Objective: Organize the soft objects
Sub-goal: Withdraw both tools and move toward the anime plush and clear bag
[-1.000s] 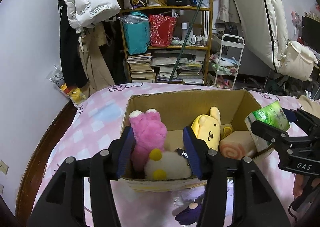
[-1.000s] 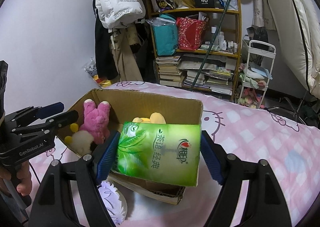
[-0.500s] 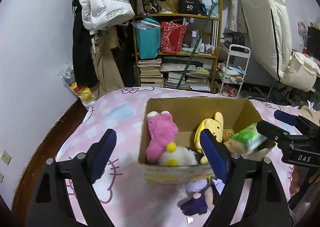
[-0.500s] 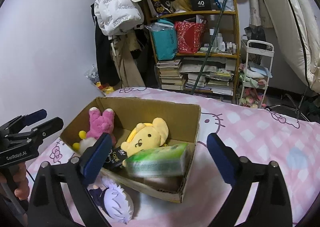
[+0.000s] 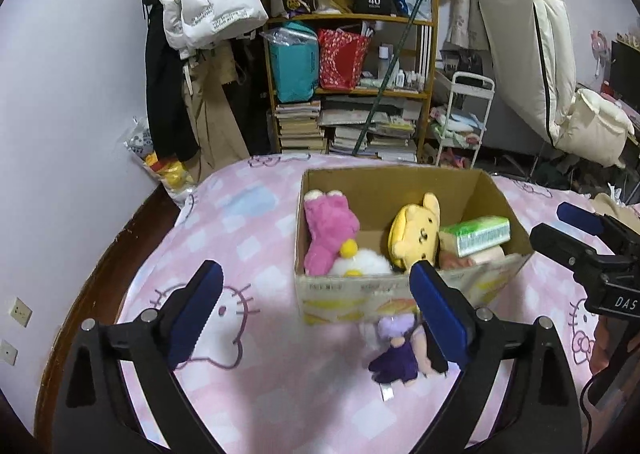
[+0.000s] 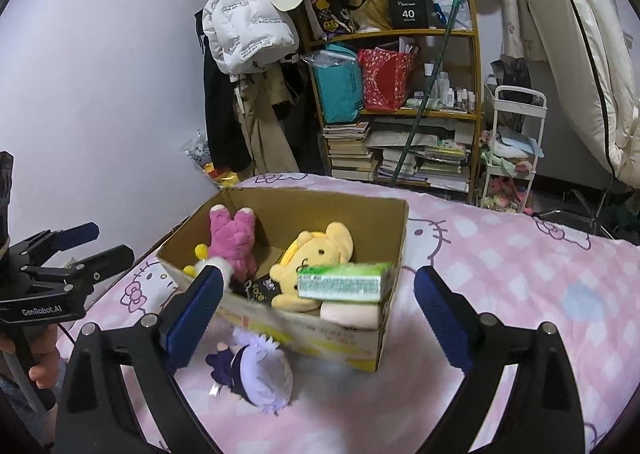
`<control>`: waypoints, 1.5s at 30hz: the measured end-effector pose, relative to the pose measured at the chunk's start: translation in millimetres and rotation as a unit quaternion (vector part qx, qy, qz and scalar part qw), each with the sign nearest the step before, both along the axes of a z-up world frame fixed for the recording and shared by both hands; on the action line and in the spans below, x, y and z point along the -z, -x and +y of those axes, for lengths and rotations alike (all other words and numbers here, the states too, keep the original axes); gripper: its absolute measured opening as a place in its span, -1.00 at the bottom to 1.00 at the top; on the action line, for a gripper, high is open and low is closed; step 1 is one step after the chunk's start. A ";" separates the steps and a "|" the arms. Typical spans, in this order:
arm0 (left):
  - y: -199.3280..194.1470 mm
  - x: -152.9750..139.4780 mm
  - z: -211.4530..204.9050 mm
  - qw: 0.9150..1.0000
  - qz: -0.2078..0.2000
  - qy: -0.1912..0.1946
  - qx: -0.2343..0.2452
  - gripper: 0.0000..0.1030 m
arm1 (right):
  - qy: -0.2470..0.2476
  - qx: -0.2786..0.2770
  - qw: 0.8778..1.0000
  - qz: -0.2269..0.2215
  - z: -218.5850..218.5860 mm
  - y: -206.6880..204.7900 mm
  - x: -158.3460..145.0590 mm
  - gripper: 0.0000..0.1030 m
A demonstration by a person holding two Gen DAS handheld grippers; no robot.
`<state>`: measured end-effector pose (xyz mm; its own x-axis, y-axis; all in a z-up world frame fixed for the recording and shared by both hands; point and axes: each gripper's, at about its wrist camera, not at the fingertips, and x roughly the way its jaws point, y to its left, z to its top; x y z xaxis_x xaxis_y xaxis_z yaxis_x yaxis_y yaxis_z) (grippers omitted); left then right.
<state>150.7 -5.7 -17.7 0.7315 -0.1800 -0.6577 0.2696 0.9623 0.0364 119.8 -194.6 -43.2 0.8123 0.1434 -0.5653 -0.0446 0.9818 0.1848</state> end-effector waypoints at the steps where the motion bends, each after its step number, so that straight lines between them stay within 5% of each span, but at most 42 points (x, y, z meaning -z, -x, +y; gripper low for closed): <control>1: 1.5 1.3 -0.1 1.000 0.004 -0.001 0.001 0.81 | -0.002 -0.001 1.000 0.004 0.2 1.6 1.1 0.95; 6: 8.2 9.2 -1.8 1.000 0.017 -0.024 -0.002 0.81 | 0.002 -0.007 1.000 0.022 3.7 5.2 9.8 0.95; 28: -29.1 58.3 -4.3 0.996 0.089 0.023 0.010 0.81 | 0.010 -0.042 0.995 0.094 28.1 -8.2 64.0 0.95; 45: -45.5 79.9 -20.2 0.993 0.114 0.012 0.020 0.81 | -0.015 -0.057 0.985 0.164 31.6 -30.9 105.7 0.95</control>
<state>196.2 -25.8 -97.5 0.5567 -0.2228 -0.8003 0.3059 0.9507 -0.0519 150.8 -163.1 -149.0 0.5650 0.2425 -0.7887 -0.0867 0.9680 0.2355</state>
